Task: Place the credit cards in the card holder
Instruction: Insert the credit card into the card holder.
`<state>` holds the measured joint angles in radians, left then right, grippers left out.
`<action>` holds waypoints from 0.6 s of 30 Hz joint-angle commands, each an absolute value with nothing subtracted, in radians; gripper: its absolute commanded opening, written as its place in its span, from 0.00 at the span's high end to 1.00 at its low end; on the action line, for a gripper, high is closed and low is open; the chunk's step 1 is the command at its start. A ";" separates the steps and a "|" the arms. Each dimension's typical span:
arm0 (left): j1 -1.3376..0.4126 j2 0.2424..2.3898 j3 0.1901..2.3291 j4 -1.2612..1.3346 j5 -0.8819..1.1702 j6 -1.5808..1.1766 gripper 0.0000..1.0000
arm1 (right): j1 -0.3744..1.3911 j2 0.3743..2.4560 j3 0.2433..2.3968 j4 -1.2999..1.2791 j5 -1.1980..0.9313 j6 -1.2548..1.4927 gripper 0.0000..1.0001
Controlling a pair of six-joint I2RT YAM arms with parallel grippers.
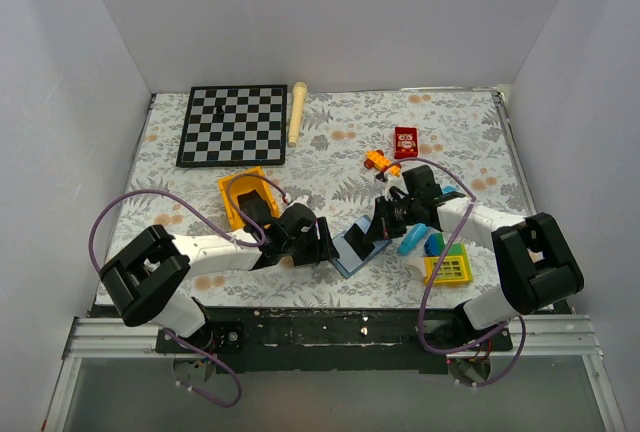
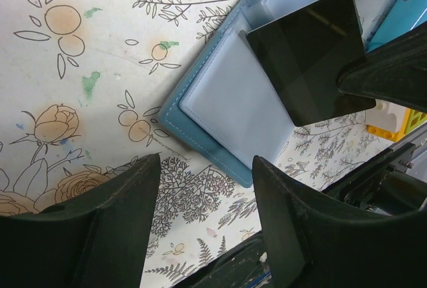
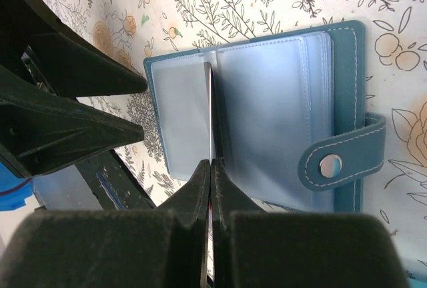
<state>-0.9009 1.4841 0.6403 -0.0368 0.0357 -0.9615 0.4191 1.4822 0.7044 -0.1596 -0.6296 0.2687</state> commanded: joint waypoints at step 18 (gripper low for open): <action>-0.905 1.516 0.693 -0.063 0.015 -0.945 0.43 | 0.434 1.539 0.646 -0.011 -0.726 0.357 0.99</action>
